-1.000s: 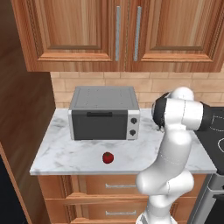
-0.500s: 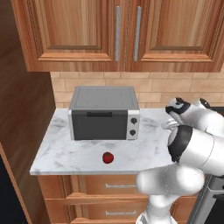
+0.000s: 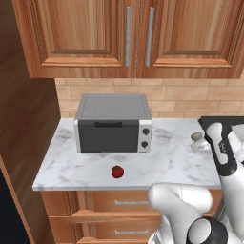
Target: Place the liquor on the top shelf of the fridge to keep it out of children's reach, and place the tomato and mushroom on lower shelves for easy access.
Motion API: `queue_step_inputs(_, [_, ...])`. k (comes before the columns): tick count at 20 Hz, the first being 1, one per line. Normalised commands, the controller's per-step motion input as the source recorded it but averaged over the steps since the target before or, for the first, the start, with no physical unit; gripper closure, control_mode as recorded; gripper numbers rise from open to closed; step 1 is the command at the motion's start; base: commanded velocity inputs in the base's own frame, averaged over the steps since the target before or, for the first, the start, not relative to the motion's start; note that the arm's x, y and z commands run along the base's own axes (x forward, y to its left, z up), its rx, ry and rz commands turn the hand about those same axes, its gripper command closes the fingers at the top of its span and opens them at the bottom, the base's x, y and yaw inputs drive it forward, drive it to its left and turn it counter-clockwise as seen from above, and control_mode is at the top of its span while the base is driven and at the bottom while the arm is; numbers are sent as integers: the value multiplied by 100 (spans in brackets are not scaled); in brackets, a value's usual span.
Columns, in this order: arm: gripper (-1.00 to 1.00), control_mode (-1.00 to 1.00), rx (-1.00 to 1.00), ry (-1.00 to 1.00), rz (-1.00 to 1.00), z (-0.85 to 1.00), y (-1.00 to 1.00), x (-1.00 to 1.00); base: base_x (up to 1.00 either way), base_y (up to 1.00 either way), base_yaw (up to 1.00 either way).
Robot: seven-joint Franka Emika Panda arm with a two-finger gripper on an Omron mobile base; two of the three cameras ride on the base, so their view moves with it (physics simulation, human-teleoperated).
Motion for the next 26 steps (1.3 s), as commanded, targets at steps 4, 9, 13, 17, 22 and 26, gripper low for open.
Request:
queue_step_inputs(4, [100,-100,0,-31,10,88,27,-67,0,0,0])
queue_step_inputs(9, [100,-100,-4,-18,8,91,59,-57,0,0,0])
queue_step_inputs(13, [100,-100,-9,-7,6,76,61,-59,0,0,0])
queue_step_inputs(17, [100,-100,-10,-1,5,49,28,-61,0,0,0])
queue_step_inputs(22, [100,-100,-8,-3,8,20,25,-71,0,0,0])
queue_step_inputs(26, [100,-100,-9,-3,4,1,50,-40,0,0,0])
